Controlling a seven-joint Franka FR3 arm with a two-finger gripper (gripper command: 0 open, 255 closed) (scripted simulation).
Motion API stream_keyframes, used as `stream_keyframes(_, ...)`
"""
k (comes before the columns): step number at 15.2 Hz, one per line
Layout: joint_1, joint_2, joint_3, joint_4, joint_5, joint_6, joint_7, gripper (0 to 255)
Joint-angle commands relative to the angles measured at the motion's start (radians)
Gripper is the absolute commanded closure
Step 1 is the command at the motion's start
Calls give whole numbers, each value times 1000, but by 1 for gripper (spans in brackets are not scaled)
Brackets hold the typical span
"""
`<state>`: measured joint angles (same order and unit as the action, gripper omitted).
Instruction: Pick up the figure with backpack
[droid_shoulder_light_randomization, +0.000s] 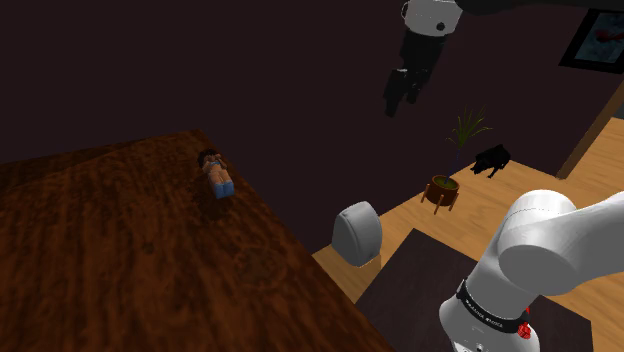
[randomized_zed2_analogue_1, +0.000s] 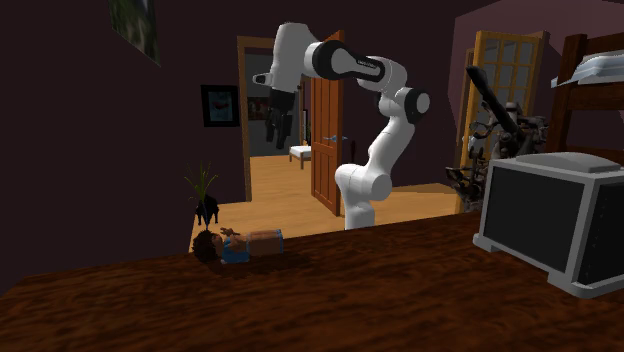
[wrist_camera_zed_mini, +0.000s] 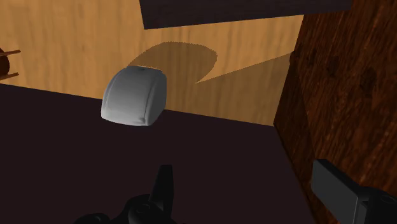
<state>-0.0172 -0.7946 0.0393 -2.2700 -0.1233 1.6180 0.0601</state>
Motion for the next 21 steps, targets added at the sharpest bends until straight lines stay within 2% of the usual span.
stream_keyframes(1,0,0,0,0,0,0,0,0)
stream_keyframes(12,38,301,195,174,79,58,220,0)
stream_keyframes(21,62,611,342,422,54,60,409,0)
